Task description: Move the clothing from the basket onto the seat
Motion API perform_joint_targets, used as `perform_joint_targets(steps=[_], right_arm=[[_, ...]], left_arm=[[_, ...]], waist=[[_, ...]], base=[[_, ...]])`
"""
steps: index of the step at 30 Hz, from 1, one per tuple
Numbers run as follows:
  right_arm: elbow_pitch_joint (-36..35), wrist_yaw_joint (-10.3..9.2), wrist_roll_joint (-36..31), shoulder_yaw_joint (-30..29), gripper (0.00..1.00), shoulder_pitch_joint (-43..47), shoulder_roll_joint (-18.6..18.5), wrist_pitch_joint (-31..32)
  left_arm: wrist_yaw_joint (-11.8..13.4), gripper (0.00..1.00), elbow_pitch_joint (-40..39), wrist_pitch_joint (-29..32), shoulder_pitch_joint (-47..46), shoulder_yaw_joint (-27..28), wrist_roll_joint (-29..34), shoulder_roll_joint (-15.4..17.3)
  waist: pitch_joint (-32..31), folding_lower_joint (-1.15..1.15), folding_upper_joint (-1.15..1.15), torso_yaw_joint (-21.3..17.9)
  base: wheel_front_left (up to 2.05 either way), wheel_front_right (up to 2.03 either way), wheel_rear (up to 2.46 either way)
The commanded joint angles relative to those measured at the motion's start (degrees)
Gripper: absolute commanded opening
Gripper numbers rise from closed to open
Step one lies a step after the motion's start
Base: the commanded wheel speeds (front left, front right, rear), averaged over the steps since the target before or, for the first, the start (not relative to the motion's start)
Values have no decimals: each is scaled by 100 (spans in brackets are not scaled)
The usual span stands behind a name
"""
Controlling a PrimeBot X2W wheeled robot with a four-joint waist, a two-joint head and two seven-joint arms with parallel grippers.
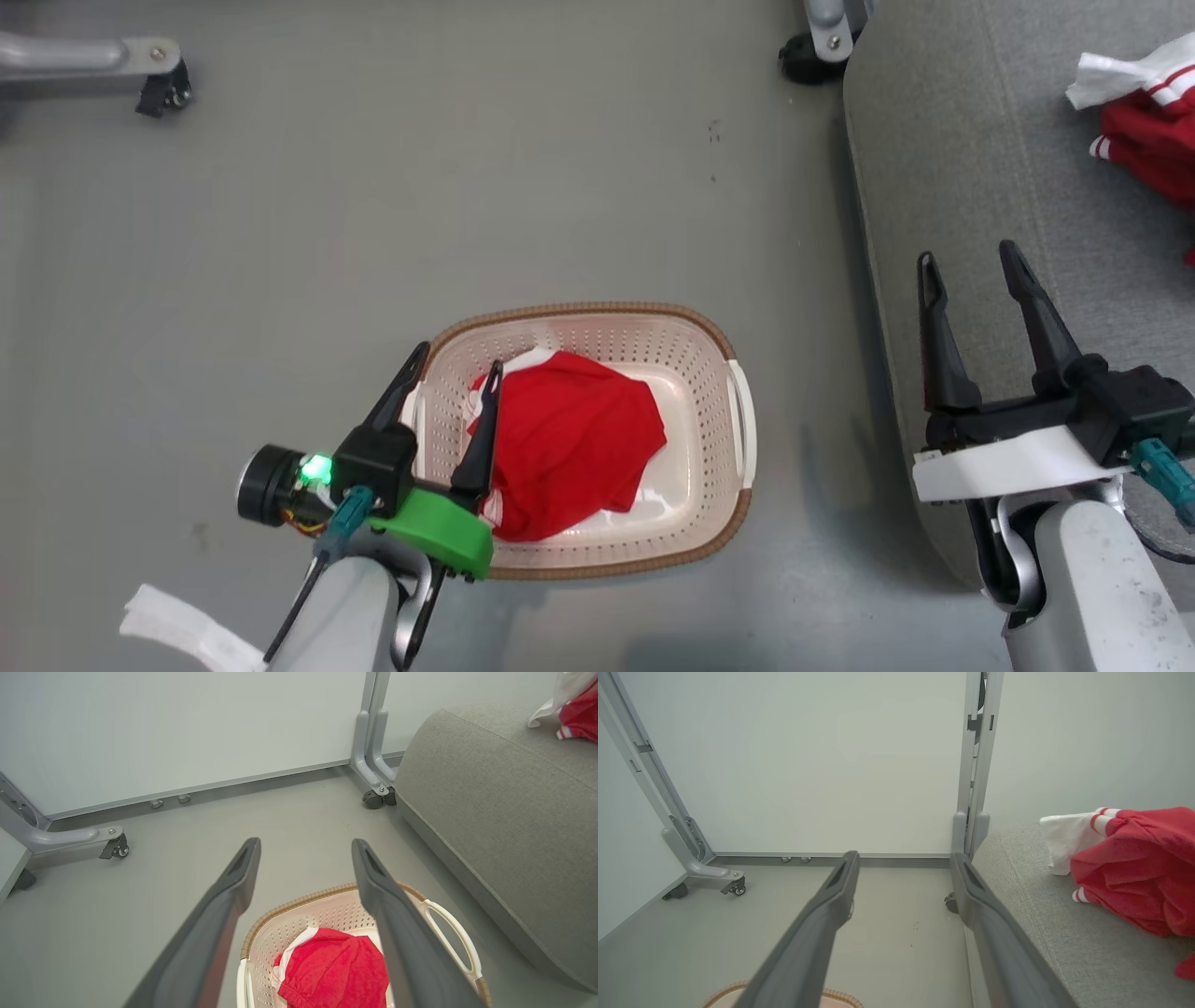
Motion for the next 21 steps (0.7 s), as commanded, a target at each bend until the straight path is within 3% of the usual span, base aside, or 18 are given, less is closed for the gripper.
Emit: perform_joint_targets(steps=[1,21], right_arm=[[-63,-1,-22,-16,100,-182,-42,-17],[-808,-1,58,113,100,-1131,125,-17]], left_arm=[[-46,100,132,-2,-304,-43,44,19],[-145,100,2475,-2,-2691,-1793,861,671]], waist=[[1132,-1,0,-38],[3101,-1,0,-837]], base=[[0,0,0],[0,0,0]])
